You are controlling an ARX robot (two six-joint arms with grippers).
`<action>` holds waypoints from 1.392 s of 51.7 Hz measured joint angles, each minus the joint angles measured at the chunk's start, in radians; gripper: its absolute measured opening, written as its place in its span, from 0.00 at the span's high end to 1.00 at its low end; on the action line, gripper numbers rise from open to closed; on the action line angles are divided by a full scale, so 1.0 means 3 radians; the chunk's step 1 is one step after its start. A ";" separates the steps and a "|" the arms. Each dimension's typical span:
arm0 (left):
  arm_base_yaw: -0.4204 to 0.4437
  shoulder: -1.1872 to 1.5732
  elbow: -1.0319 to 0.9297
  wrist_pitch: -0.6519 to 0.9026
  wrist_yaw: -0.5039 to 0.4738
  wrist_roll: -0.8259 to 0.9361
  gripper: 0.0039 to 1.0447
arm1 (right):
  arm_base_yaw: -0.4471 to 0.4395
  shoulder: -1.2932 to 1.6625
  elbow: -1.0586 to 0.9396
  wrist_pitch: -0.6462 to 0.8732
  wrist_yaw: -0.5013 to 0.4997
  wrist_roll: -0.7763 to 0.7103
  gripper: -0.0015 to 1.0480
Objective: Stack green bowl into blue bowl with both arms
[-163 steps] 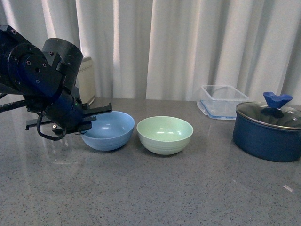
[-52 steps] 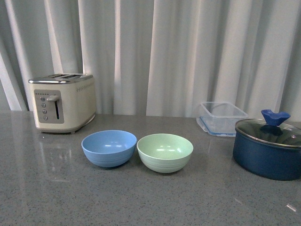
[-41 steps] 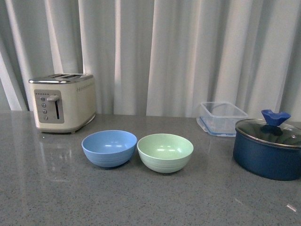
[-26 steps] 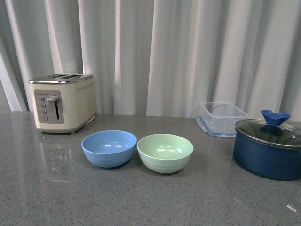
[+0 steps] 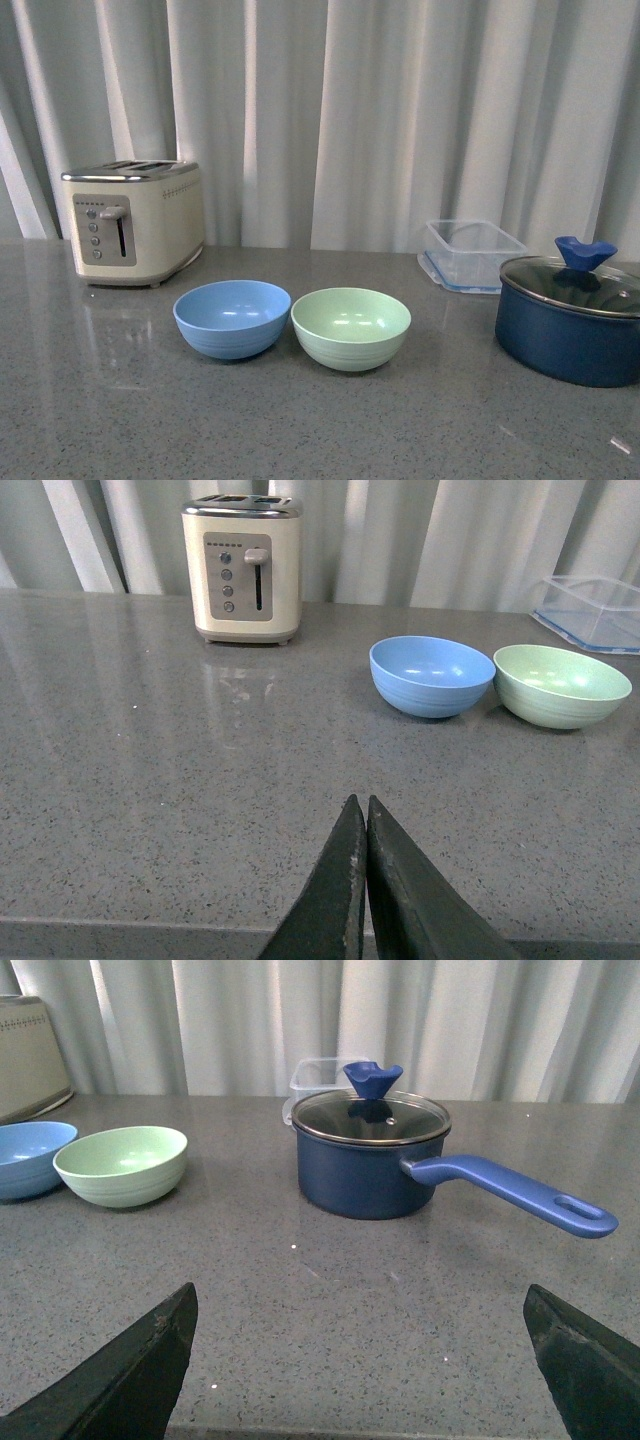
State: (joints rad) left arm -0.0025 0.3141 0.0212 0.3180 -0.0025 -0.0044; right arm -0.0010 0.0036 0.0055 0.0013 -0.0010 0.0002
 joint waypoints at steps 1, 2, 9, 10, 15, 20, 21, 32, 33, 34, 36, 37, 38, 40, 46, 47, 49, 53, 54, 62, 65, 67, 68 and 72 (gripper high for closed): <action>0.0000 -0.0024 0.0000 -0.0025 0.0000 -0.0001 0.97 | 0.0000 0.0000 0.0000 0.0000 0.0000 0.0000 0.10; 0.0000 -0.0060 0.0000 -0.0062 0.0000 -0.0001 0.97 | 0.0000 0.0000 0.0000 0.0000 0.0000 0.0000 0.10; 0.0000 -0.0206 0.0000 -0.0206 0.0000 -0.0001 0.97 | 0.0000 0.0000 0.0000 0.0000 0.0000 0.0000 0.10; 0.0000 -0.0226 0.0000 -0.0225 0.0000 -0.0001 0.97 | 0.0000 0.0000 0.0000 0.0000 0.0000 0.0000 0.10; 0.0000 -0.0312 0.0000 -0.0312 0.0000 -0.0001 0.97 | 0.0000 0.0000 0.0000 0.0000 0.0000 0.0000 0.10; 0.0000 -0.0388 0.0000 -0.0389 0.0000 -0.0001 0.97 | 0.0000 0.0000 0.0000 0.0000 0.0000 0.0000 0.10; 0.0000 -0.0404 0.0000 -0.0406 0.0000 -0.0001 0.97 | 0.0000 0.0000 0.0000 0.0000 0.0000 0.0000 0.10; 0.0000 -0.0918 0.0000 -0.1020 0.0001 -0.0001 0.97 | 0.0000 0.0000 0.0000 0.0000 0.0000 0.0000 0.10; 0.0000 -0.0969 0.0000 -0.1035 0.0000 0.0000 0.97 | 0.0000 0.0000 0.0000 0.0000 0.0000 0.0000 0.10; 0.0000 -0.0988 0.0000 -0.1038 0.0001 0.0000 0.97 | 0.0000 0.0000 0.0000 0.0000 0.0000 0.0000 0.10; 0.0000 -0.1027 0.0000 -0.1040 0.0001 0.0000 0.97 | 0.0000 0.0000 0.0000 0.0000 0.0000 0.0000 0.10; 0.0000 -0.1030 0.0000 -0.1041 0.0001 0.0000 0.97 | 0.0000 0.0000 0.0000 0.0000 -0.0001 0.0000 0.10; 0.0000 -0.1031 0.0000 -0.1045 0.0001 0.0000 0.97 | 0.0000 0.0000 0.0000 0.0000 -0.0001 0.0000 0.10; 0.0000 -0.1030 0.0000 -0.1054 -0.0001 -0.0001 0.97 | 0.0000 0.0000 0.0000 0.0000 -0.0001 0.0000 0.10; 0.0000 -0.1031 0.0000 -0.1058 0.0000 -0.0001 0.97 | 0.0000 0.0000 0.0000 0.0000 0.0000 0.0000 0.10; 0.0000 -0.1031 0.0000 -0.1058 0.0000 -0.0001 0.97 | 0.0000 0.0000 0.0000 0.0000 0.0000 0.0000 0.10; 0.0000 -0.1031 0.0000 -0.1058 0.0000 -0.0001 0.95 | 0.0000 0.0000 0.0000 0.0000 0.0000 0.0000 0.10; 0.0000 -0.1033 0.0000 -0.1058 -0.0001 -0.0001 0.81 | 0.0000 0.0000 0.0000 0.0000 0.0000 0.0000 0.10; 0.0000 -0.1033 0.0000 -0.1058 0.0000 -0.0001 0.78 | 0.0000 0.0000 0.0000 0.0000 0.0000 0.0000 0.10; 0.0000 -0.1034 0.0000 -0.1058 -0.0001 -0.0001 0.54 | 0.0014 0.0301 0.0244 -0.0534 -0.0078 0.0019 0.10; 0.0000 -0.1034 0.0000 -0.1058 0.0003 -0.0001 0.43 | 0.0120 0.1208 0.0779 -0.1223 0.0017 0.0006 0.10; 0.0000 -0.1035 0.0000 -0.1058 0.0005 -0.0001 0.35 | 0.0239 0.1836 0.1136 -0.1277 0.0114 0.0011 0.10; 0.0000 -0.1035 0.0000 -0.1058 0.0005 -0.0001 0.31 | 0.0289 0.2066 0.1291 -0.1277 0.0158 0.0018 0.10; 0.0000 -0.1034 0.0000 -0.1058 0.0005 -0.0001 0.17 | 0.0533 0.2902 0.1935 -0.1256 0.0319 0.0060 0.10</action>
State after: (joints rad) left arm -0.0025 0.0040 0.0212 0.0006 -0.0010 -0.0048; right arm 0.1589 0.8742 0.5861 -0.3756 0.0948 0.0181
